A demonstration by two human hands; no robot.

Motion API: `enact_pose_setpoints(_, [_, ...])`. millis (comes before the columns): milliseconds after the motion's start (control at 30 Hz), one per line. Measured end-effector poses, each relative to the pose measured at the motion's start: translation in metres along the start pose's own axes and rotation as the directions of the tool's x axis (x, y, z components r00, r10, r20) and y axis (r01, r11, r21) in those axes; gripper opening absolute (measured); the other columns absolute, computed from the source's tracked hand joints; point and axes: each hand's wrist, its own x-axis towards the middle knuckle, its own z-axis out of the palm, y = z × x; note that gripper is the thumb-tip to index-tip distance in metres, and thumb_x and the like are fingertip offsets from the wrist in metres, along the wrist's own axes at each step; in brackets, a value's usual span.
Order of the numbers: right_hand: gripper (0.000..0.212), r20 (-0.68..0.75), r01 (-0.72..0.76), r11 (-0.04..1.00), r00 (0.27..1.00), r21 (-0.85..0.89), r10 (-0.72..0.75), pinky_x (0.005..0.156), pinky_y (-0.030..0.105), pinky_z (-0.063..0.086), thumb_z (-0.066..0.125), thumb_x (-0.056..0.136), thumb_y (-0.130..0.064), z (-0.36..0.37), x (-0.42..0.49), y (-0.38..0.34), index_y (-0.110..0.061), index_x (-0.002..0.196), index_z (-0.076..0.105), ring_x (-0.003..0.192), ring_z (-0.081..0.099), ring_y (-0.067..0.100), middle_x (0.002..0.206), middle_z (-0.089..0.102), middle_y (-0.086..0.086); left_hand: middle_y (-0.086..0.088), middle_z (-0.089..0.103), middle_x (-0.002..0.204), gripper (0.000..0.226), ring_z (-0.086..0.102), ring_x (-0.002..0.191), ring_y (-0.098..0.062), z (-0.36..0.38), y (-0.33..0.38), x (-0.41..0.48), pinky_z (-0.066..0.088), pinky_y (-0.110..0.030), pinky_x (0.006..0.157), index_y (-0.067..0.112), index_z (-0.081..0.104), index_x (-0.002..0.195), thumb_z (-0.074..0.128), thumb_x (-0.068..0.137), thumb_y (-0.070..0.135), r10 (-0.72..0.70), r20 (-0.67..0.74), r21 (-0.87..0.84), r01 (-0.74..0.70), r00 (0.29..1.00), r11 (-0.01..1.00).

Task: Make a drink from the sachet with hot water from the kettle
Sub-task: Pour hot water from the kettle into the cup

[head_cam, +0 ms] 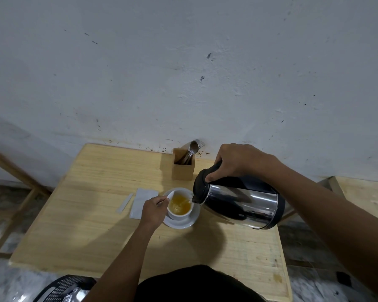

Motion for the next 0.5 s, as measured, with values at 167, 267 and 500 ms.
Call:
enact_pose_setpoints(167, [0.055,0.000,-0.009,1.000,1.000,0.004,0.009,0.061,0.027,0.050,0.068,0.066,-0.072,0.001,0.001,0.001,-0.023,0.088,0.077,0.070,0.064,0.008,0.075,0.072,-0.008,-0.007,0.066,0.097,0.024,0.057,0.092,-0.016,0.000,0.001,-0.001,0.040,-0.026,0.079,0.004,0.068,0.109,0.055,0.092,0.016,0.012,0.006,-0.009,-0.012,1.000,1.000])
enact_pose_setpoints(267, [0.054,-0.006,-0.012,1.000,1.000,0.015,0.012,0.065,0.030,0.051,0.069,0.065,-0.072,-0.001,0.000,0.003,-0.024,0.087,0.077,0.070,0.064,0.009,0.074,0.071,-0.009,-0.006,0.065,0.095,0.024,0.057,0.092,-0.017,0.000,0.001,-0.001,0.040,-0.026,0.079,0.003,0.068,0.108,0.056,0.092,0.015,0.017,0.006,-0.011,-0.017,1.000,1.000])
enact_pose_setpoints(500, [0.053,-0.032,-0.021,0.996,0.999,0.083,0.024,0.067,0.030,0.052,0.068,0.064,-0.074,-0.001,-0.004,0.017,-0.027,0.087,0.077,0.076,0.066,0.009,0.078,0.073,-0.010,-0.005,0.063,0.094,0.024,0.056,0.092,-0.017,-0.001,0.002,-0.002,0.040,-0.026,0.081,0.002,0.068,0.109,0.056,0.092,0.015,0.020,0.007,-0.011,-0.020,1.000,1.000])
